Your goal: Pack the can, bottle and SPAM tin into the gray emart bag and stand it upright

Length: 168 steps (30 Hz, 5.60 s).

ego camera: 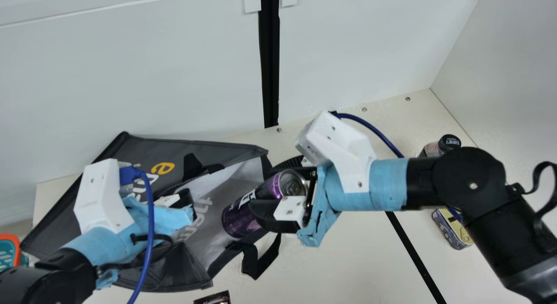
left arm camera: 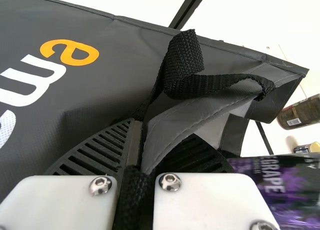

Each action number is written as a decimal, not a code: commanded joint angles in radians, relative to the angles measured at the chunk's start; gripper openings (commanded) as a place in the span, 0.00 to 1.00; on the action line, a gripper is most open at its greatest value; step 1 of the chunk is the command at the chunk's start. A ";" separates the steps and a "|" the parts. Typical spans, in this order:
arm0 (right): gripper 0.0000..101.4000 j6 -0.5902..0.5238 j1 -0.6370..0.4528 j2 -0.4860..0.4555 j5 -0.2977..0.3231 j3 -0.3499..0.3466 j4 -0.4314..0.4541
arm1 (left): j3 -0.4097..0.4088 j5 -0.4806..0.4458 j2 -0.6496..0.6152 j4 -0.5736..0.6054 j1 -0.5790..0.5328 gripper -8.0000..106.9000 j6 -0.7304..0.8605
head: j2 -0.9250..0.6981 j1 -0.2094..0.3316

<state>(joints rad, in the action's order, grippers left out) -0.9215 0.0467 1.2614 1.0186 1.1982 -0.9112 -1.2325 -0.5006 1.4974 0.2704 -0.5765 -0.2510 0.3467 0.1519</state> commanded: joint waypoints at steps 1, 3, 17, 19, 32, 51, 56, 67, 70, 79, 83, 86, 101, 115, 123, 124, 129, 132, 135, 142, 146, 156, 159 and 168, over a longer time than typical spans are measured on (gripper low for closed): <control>0.00 -0.008 0.011 0.006 -0.019 -0.011 -0.003 | 0.000 0.000 0.000 0.000 0.000 0.00 0.000 | 0.002 0.023; 0.00 -0.017 0.022 0.015 -0.037 -0.023 -0.008 | 0.000 0.000 0.000 0.000 0.000 0.00 0.000 | 0.002 0.023; 0.00 -0.081 0.081 0.085 -0.141 -0.068 -0.052 | 0.000 0.000 0.000 0.000 0.000 0.00 0.000 | 0.002 0.023; 0.00 -0.087 0.090 0.096 -0.154 -0.071 -0.057 | 0.000 0.000 0.000 0.000 0.000 0.00 0.000 | 0.002 0.023; 0.00 -0.132 0.135 0.171 -0.228 -0.081 -0.084 | 0.000 0.000 0.000 0.000 0.000 0.00 0.000 | 0.002 0.023; 0.00 -0.180 0.212 0.298 -0.342 -0.056 -0.123 | 0.000 0.000 0.000 0.000 0.000 0.00 0.000 | 0.002 0.023; 0.00 -0.182 0.232 0.333 -0.365 -0.046 -0.119 | 0.000 0.000 0.000 0.000 0.000 0.00 0.000 | 0.002 0.023; 0.00 -0.165 0.275 0.404 -0.397 0.000 -0.095 | 0.000 0.000 0.000 0.000 0.000 0.00 0.000 | 0.002 0.023; 0.00 -0.156 0.284 0.420 -0.402 0.015 -0.088 | 0.000 0.000 0.000 0.000 0.000 0.00 0.000 | 0.002 0.023; 0.23 -0.142 0.295 0.441 -0.404 0.039 -0.071 | 0.000 0.000 0.000 0.000 0.000 0.00 0.000 | 0.002 0.023; 0.36 -0.140 0.294 0.441 -0.401 0.043 -0.066 | 0.000 0.000 0.000 0.000 0.000 0.00 0.000 | 0.002 0.023; 0.46 -0.140 0.292 0.439 -0.398 0.046 -0.064 | 0.000 0.000 0.000 0.000 0.000 0.00 0.000 | 0.002 0.023; 0.94 -0.153 0.268 0.418 -0.380 0.040 -0.057 | 0.000 0.000 0.000 0.000 0.000 0.00 0.000 | 0.002 0.023; 0.94 -0.170 0.225 0.368 -0.333 0.016 -0.057 | 0.000 0.000 0.000 0.000 0.000 0.00 0.000 | 0.002 0.023; 0.94 -0.150 0.194 0.312 -0.297 -0.010 -0.036 | 0.000 0.000 0.000 0.000 0.000 0.00 0.000 | 0.002 0.023; 0.94 -0.146 0.190 0.304 -0.294 -0.014 -0.033 | 0.000 0.000 0.000 0.000 0.000 0.00 0.000 | 0.002 0.023; 0.94 -0.120 0.172 0.261 -0.283 -0.029 -0.017 | 0.000 0.000 0.000 0.000 0.000 0.00 0.000 | 0.002 0.023; 0.94 -0.103 0.161 0.232 -0.277 -0.040 -0.006 | 0.000 0.000 0.000 0.000 0.000 0.00 0.000 | 0.002 0.023; 0.94 -0.084 0.151 0.203 -0.273 -0.050 0.008 | 0.000 0.000 0.000 0.000 0.000 0.00 0.000 | 0.002 0.023; 0.94 -0.033 0.124 0.135 -0.267 -0.072 0.051 | 0.000 0.000 0.000 0.000 0.000 0.00 0.000 | 0.002 0.023; 0.94 -0.006 0.106 0.097 -0.260 -0.085 0.077 | 0.000 0.000 0.000 0.000 0.000 0.00 0.000 | 0.002 0.023; 0.94 0.051 0.062 0.013 -0.237 -0.104 0.136 | 0.000 0.000 0.000 0.000 0.000 0.00 0.000 | 0.002 0.023; 0.94 0.069 0.049 -0.008 -0.233 -0.108 0.155 | 0.000 0.000 0.000 0.000 0.000 0.00 0.000 | 0.002 0.023; 0.94 0.125 0.008 -0.069 -0.223 -0.120 0.217 | 0.000 0.000 0.000 0.000 0.000 0.00 0.000 | 0.002 0.023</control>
<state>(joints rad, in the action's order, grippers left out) -0.8007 0.0575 1.1965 0.7968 1.0781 -0.6996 -1.2325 -0.5006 1.4974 0.2704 -0.5765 -0.2510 0.3482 0.1503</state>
